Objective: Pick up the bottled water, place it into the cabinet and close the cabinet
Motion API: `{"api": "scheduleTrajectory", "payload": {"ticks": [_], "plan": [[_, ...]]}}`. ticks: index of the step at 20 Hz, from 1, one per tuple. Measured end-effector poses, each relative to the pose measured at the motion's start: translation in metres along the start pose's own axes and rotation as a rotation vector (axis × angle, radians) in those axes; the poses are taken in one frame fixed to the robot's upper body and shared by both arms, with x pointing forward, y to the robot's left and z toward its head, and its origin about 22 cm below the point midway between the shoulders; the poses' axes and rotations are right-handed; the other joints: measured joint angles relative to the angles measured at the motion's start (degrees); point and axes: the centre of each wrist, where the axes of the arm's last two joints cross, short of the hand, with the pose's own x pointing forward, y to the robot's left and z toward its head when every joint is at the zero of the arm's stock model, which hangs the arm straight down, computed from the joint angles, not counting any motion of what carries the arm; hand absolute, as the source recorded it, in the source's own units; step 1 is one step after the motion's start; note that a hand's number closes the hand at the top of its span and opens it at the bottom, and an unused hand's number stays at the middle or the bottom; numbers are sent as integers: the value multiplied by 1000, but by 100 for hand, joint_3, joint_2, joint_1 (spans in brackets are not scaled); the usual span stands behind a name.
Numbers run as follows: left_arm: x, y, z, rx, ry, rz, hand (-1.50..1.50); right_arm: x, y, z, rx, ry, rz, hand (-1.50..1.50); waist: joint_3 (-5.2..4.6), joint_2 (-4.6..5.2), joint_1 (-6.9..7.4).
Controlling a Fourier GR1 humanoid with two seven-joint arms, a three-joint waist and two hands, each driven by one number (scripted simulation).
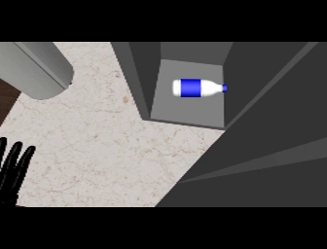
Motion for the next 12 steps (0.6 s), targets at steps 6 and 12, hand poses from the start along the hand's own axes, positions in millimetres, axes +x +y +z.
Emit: {"api": "scheduleTrajectory", "payload": {"ticks": [6, 12], "plan": [[-1, 3, 0, -7, 10, 9, -150, 0, -19, -63, -166, 3, -44, 150, 19, -22, 102], [-5, 7, 1, -2, 13, 16, -150, 10, -43, -129, -268, 19, -74, 150, 71, -67, 29]]}}
